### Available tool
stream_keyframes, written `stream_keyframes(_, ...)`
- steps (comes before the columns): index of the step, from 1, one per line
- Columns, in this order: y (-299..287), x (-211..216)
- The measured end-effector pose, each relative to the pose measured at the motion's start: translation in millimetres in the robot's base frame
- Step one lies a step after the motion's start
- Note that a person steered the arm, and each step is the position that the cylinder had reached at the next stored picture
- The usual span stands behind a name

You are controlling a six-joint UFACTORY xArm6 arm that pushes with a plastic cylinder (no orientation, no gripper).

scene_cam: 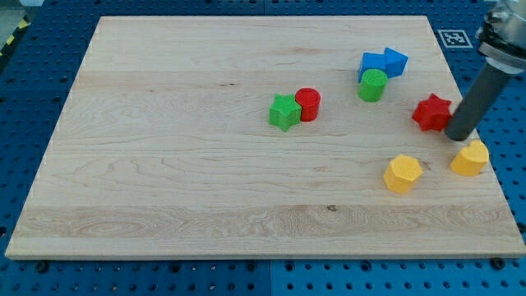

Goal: Point your arm at the center right side of the board

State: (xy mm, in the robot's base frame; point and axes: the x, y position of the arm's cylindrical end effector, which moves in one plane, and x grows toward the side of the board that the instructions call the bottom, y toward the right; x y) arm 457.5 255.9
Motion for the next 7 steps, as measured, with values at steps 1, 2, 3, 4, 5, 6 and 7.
stream_keyframes(1, -20, -4)
stream_keyframes(2, -23, -5)
stream_keyframes(3, 10, -2)
stream_keyframes(4, 36, -5)
stream_keyframes(5, 2, -19)
stream_keyframes(6, 0, -19)
stream_keyframes(7, 2, -15)
